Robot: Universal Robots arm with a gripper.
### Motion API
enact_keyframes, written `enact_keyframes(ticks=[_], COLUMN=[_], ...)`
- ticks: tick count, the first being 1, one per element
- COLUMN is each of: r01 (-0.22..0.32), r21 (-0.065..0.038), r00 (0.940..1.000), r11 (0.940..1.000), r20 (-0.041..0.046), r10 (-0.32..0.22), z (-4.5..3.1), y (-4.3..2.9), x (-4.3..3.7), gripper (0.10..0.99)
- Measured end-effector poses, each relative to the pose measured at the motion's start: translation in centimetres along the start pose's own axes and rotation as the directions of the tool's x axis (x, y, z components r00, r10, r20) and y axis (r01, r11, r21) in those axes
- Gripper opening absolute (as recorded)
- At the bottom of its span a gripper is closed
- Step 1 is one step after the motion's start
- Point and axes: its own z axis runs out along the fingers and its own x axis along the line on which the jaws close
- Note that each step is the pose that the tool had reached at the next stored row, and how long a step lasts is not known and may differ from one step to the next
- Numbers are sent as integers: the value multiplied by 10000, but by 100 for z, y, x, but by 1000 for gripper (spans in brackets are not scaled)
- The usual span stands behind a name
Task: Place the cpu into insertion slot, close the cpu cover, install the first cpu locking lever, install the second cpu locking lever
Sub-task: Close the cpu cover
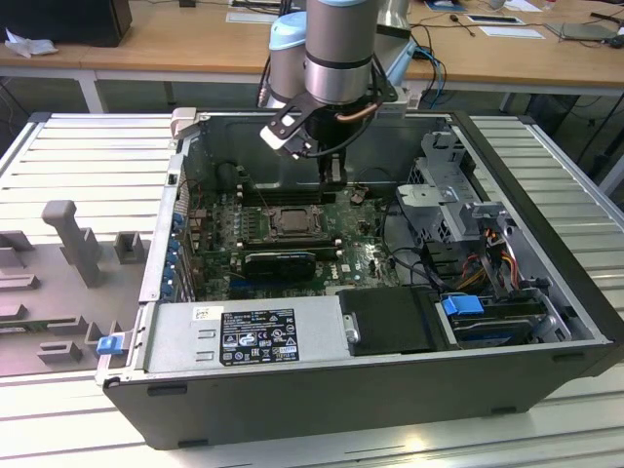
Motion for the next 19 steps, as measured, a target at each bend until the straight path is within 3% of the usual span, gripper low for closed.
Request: enact_keyframes(ticks=[19], r01=[1], r21=[0], r00=[10000], r11=[10000], r20=[0], r10=[-1], z=[-4], y=[-76], x=[-2], gripper=[106])
